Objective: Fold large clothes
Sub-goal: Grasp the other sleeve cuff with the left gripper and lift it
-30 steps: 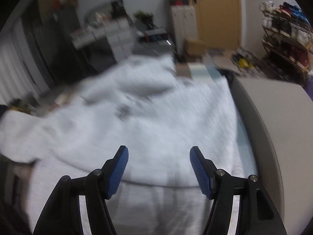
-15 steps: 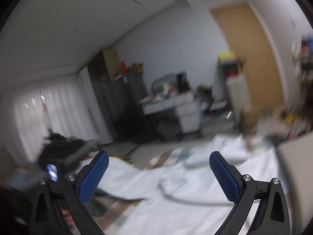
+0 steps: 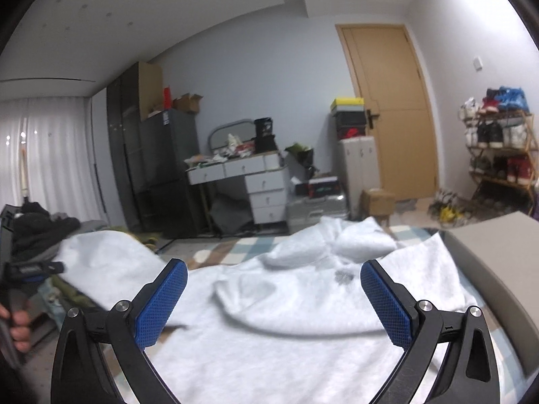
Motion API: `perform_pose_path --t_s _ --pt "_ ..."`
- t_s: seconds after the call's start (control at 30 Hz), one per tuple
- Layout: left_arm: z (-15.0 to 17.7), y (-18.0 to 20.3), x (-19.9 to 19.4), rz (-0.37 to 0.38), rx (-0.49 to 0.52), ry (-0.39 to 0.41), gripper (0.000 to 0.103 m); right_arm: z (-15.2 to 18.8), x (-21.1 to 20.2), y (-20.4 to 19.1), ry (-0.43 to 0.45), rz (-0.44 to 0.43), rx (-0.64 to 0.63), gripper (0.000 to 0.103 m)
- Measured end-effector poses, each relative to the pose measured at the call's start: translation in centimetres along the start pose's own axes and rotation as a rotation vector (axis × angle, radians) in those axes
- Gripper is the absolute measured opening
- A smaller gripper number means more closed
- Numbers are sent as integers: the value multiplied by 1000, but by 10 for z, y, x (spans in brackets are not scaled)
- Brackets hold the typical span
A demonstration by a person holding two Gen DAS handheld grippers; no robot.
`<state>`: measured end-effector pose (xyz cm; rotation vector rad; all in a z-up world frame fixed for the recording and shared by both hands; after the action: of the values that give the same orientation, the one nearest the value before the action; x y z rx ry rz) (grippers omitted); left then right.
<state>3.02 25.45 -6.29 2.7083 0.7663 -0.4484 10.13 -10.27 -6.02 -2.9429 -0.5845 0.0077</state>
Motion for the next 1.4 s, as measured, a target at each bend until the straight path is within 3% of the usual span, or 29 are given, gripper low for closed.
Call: perform_pose_path --t_s 0.33,0.53,0.63,0.73,0.8,0.9,0.93,1.0,1.17,1.23,1.3,1.4 --pt "-20 -43 41 15 -116 21 102 45 40 27 44 58 -2 103" --pt "-10 -56 69 56 -250 -107 102 56 37 39 64 34 54 103" --pt "-12 -51 65 35 -209 -62 99 55 35 46 76 31 97 103" --pt "-13 -44 67 6 -139 -56 79 58 40 47 55 19 121 103" --pt "-12 -50 75 -5 -138 -74 45 59 40 47 49 6 134 103" --pt "-12 -60 73 -12 -152 -66 20 60 39 48 52 1 144 103" --pt "-14 -61 69 -12 -152 -51 18 60 38 49 54 -4 150 103" --pt "-13 -60 67 -18 -143 -45 19 60 37 49 58 -9 156 103" --pt "-10 -69 73 -19 -246 -45 28 60 35 49 61 -19 166 103" --pt "-10 -69 75 10 -276 -45 43 59 34 49 64 -22 170 103" --pt "-14 -63 81 41 -275 -55 70 59 33 50 66 -24 178 103" --pt "-20 -46 96 -16 -161 -104 73 58 32 51 65 -28 186 103"
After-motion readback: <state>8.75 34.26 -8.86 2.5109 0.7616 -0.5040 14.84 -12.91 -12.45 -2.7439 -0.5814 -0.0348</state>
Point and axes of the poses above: each gripper's, at about its wrist camera, not at the fingertips, and x roughly the way its jaws point, y to its right, z to its underside, the point moved 1 cm from there along x, roughly the way its jaws point, and after that the axes turned 13 degrees about y, right-handed, at the moved point
